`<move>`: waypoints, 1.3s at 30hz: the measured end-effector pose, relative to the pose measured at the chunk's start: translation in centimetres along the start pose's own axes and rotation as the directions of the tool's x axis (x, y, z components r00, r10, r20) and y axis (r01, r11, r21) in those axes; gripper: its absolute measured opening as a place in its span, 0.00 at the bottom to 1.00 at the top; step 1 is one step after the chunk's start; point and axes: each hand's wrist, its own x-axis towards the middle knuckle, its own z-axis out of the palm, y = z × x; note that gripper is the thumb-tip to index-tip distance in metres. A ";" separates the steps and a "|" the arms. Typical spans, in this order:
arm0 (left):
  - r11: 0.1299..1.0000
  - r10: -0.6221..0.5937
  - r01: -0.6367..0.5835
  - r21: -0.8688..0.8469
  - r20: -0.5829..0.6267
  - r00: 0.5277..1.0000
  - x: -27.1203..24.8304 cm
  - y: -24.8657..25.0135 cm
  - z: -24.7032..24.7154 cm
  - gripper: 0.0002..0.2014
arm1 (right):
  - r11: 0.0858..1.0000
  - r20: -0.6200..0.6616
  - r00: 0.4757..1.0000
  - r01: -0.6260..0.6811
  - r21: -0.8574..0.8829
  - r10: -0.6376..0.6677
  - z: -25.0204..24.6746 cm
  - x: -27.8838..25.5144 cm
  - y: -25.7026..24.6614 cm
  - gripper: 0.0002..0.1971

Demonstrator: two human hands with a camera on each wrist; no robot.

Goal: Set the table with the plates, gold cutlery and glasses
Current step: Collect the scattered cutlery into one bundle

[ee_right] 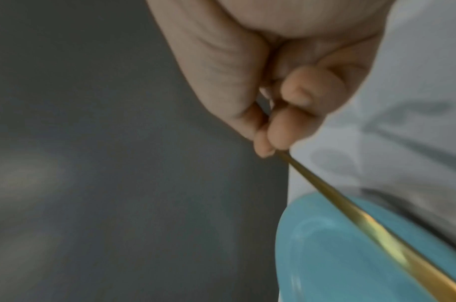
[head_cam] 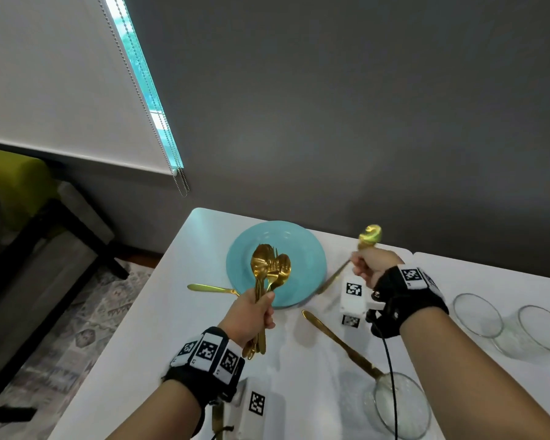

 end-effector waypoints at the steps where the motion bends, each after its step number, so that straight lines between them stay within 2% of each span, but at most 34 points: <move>1: 0.999 0.002 -0.002 -0.042 -0.009 1.000 -0.4 0.1 0.2 0.09 | 0.998 0.053 0.998 0.033 -0.060 -0.030 0.8 -1.4 -0.1 0.15; 5: 0.994 0.027 -0.022 -0.108 0.038 0.999 -2.9 0.2 1.6 0.11 | 0.953 0.292 0.954 0.144 -0.267 -0.063 3.0 -8.1 1.8 0.15; 7: 0.993 0.031 -0.020 -0.119 0.086 0.996 -4.6 0.0 2.7 0.11 | 0.937 0.338 0.940 0.163 -0.308 -0.052 3.5 -10.2 3.8 0.15; 10: 0.995 0.028 -0.013 -0.101 0.145 0.989 -7.2 -1.0 4.2 0.15 | 0.936 0.364 0.931 0.164 -0.311 -0.043 3.2 -12.4 6.6 0.08; 16: 0.981 -0.013 0.041 -0.188 0.149 0.989 -12.7 -4.5 6.1 0.17 | 0.941 0.352 0.936 0.120 -0.317 -0.001 1.3 -15.4 11.8 0.14; 18: 0.990 0.013 0.007 -0.141 0.145 0.989 -14.2 -5.5 6.6 0.16 | 0.939 0.344 0.939 0.131 -0.319 -0.014 0.6 -16.2 13.4 0.12; 21: 0.999 0.047 -0.049 0.020 0.128 0.991 -15.8 -7.0 6.6 0.15 | 0.923 0.333 0.942 0.162 -0.349 -0.040 -0.7 -17.1 15.6 0.12; 24: 0.993 0.046 -0.053 0.103 0.070 0.997 -17.3 -8.2 6.0 0.17 | 0.839 0.283 0.959 0.151 -0.523 0.004 -2.1 -17.9 17.9 0.15; 28: 0.992 0.009 -0.010 0.124 0.011 1.000 -18.8 -9.7 4.5 0.16 | 0.610 0.213 0.975 0.131 -0.781 0.064 -4.0 -18.6 21.9 0.15; 32: 0.995 -0.040 0.041 0.092 -0.017 0.999 -19.5 -10.6 3.2 0.16 | 0.615 0.186 0.976 0.080 -0.784 0.110 -3.8 -18.8 25.5 0.18; 34: 0.996 -0.050 0.051 0.066 -0.025 0.998 -19.6 -10.8 2.6 0.15 | 0.562 0.155 0.985 0.084 -0.823 0.079 -3.1 -19.2 26.5 0.19; 36: 0.998 -0.062 0.063 0.022 -0.038 0.997 -19.5 -10.8 2.0 0.14 | 0.549 0.132 0.991 0.091 -0.831 0.035 -2.1 -19.3 27.1 0.24; 37: 0.997 -0.070 0.071 0.010 -0.038 0.997 -19.4 -10.8 1.6 0.13 | 0.559 0.137 0.990 0.099 -0.823 0.027 -1.5 -19.2 27.1 0.24; 39: 0.997 -0.076 0.076 0.019 -0.035 0.997 -19.1 -10.7 0.9 0.12 | 0.546 0.130 0.991 0.101 -0.831 0.015 -0.3 -19.4 26.7 0.17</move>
